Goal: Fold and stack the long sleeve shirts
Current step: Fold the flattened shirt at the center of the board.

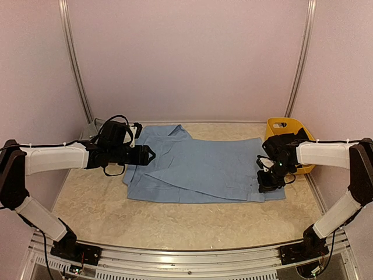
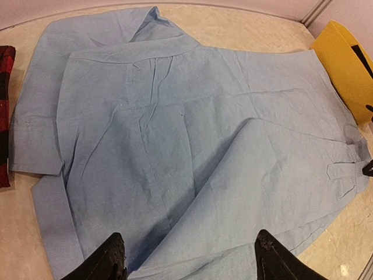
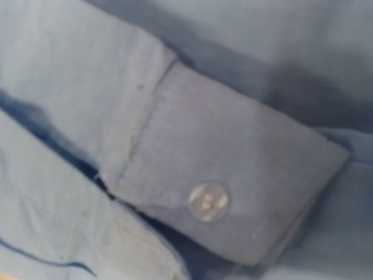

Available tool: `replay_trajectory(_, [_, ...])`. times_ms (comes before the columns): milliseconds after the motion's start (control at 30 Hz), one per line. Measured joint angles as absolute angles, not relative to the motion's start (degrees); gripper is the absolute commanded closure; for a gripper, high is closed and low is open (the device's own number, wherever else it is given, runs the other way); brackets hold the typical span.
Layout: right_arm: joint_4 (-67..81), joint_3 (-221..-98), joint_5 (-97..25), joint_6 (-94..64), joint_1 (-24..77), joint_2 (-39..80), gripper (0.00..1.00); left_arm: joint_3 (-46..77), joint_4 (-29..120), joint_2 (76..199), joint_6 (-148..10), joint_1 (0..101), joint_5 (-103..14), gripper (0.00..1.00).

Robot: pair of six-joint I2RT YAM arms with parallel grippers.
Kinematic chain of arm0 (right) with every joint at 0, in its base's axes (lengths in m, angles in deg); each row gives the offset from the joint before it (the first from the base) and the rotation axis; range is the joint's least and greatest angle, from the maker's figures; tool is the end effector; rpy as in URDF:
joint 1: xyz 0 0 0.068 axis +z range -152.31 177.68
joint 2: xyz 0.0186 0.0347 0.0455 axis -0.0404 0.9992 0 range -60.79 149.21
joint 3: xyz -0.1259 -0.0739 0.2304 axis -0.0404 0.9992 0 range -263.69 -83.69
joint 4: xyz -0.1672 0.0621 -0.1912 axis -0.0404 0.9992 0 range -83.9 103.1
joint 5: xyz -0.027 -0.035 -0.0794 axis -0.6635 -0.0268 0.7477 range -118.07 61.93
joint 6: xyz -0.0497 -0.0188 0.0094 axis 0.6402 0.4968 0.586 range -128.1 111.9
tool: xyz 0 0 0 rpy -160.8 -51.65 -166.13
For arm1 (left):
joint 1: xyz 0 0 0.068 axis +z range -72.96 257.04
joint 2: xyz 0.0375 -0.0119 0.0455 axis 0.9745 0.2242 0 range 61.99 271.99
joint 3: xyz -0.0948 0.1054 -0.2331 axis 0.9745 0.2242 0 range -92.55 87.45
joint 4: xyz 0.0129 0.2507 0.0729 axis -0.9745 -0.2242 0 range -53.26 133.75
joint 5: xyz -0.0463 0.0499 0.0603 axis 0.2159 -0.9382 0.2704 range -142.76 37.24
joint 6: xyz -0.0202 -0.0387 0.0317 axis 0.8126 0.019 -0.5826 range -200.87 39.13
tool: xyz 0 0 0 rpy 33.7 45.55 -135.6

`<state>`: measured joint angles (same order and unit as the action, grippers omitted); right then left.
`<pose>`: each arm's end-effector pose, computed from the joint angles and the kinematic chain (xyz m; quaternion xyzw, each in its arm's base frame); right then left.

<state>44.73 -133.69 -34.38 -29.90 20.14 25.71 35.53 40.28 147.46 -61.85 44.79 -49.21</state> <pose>0.2430 0.1048 0.1737 -0.0127 0.9900 0.0992 0.0990 0.2727 -0.1748 0.2253 0.1168 0.8870 -0.2179 0.3900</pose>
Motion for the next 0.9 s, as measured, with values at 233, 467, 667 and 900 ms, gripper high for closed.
replay_trajectory(233, [46.65,-135.11,-33.09,-27.12,16.32,26.23,1.0,35.53,40.24,147.46,-61.85,44.79,-49.3,0.28])
replay_trajectory(467, [47.2,-137.74,-32.3,-25.88,15.53,28.46,1.0,35.53,40.19,147.46,-61.93,44.58,-49.93,0.28])
replay_trajectory(667, [47.27,-138.87,-31.12,-25.42,15.12,31.15,1.0,35.55,40.21,147.46,-62.28,42.85,-50.09,0.28])
replay_trajectory(900, [47.7,-139.05,-28.8,-25.07,15.07,32.22,1.0,36.53,40.28,147.55,-62.26,41.41,-49.78,0.28])
